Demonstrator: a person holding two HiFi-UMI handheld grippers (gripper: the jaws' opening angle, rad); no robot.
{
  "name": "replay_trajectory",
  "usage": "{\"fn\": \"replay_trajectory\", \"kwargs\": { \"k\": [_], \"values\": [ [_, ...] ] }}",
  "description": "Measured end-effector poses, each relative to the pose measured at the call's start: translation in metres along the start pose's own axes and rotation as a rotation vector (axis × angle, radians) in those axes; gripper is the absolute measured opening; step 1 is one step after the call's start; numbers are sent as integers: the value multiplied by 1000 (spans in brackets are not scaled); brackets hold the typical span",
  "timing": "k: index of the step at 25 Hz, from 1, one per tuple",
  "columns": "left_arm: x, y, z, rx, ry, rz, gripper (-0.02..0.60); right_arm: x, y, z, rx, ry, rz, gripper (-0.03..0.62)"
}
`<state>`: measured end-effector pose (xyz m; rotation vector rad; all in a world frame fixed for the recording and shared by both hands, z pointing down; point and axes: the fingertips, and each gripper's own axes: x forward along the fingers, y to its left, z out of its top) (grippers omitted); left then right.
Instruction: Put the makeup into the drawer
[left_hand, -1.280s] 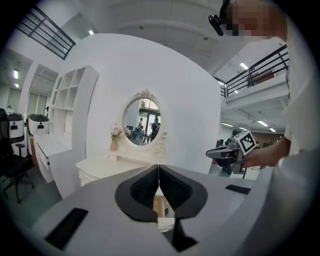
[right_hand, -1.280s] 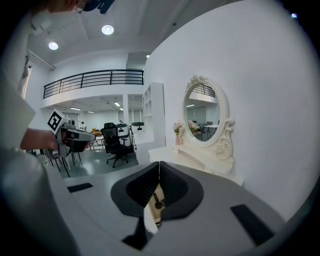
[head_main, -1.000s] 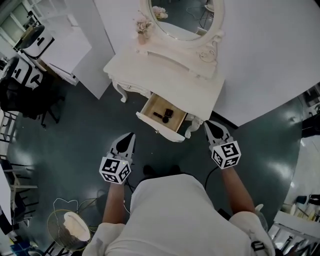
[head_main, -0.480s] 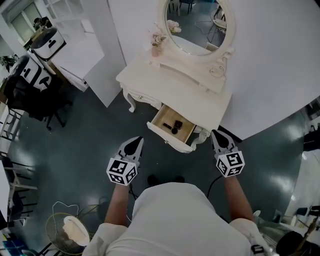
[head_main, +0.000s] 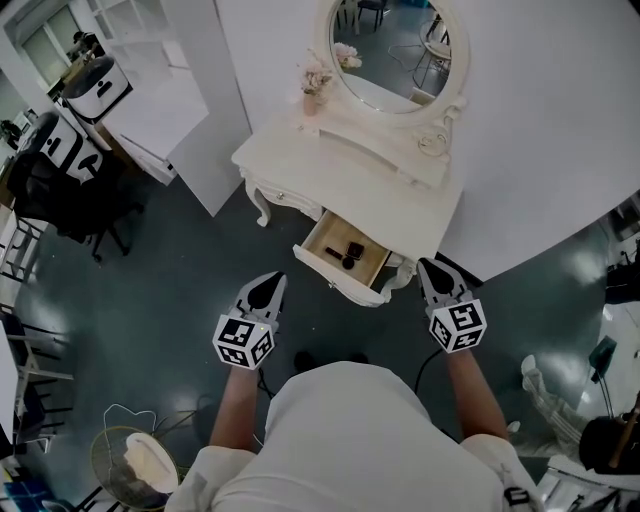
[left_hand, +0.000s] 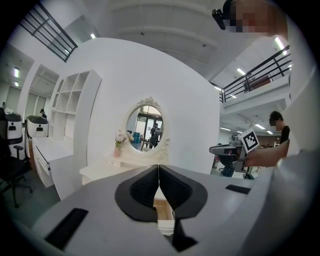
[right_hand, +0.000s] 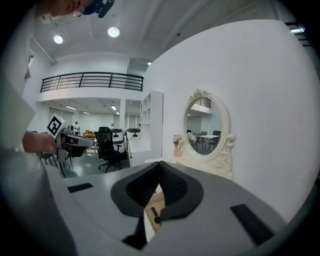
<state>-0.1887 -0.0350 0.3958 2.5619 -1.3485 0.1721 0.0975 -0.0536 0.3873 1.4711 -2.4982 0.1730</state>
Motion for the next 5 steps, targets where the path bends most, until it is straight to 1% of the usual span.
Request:
{"fn": "replay_trajectory", "kwargs": {
  "k": [5],
  "values": [
    [-6,-1,2,-2,-6,-1,17,-3,7,6,-11,-1,6,29]
  ]
}}
